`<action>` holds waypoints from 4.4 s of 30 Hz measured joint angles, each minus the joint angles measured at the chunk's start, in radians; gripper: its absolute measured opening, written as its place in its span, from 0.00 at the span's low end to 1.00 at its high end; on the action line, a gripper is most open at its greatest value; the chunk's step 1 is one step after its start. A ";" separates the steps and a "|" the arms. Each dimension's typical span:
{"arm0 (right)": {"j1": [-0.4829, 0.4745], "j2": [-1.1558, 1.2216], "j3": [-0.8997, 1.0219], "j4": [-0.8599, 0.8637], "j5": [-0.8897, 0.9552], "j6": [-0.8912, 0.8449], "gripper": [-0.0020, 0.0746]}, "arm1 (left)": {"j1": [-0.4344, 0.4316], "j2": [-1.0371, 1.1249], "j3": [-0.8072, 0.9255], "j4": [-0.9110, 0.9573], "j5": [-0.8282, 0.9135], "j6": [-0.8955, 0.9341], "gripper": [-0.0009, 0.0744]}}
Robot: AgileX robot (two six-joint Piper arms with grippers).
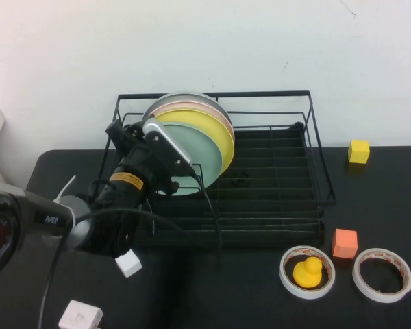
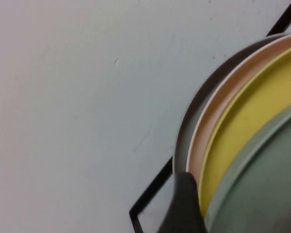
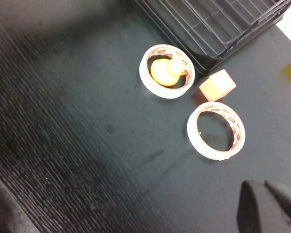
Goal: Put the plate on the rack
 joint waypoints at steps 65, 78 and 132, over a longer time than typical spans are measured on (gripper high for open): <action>0.000 0.000 0.019 -0.079 -0.046 0.099 0.02 | 0.294 -0.087 -0.435 -1.046 1.185 -0.171 0.01; 0.000 0.000 0.019 -0.079 -0.046 0.109 0.02 | 0.294 0.037 -0.454 -1.238 1.223 -0.171 0.01; 0.000 0.000 0.118 0.036 -0.276 0.115 0.02 | 0.285 -1.192 0.243 -0.490 1.130 -0.470 0.01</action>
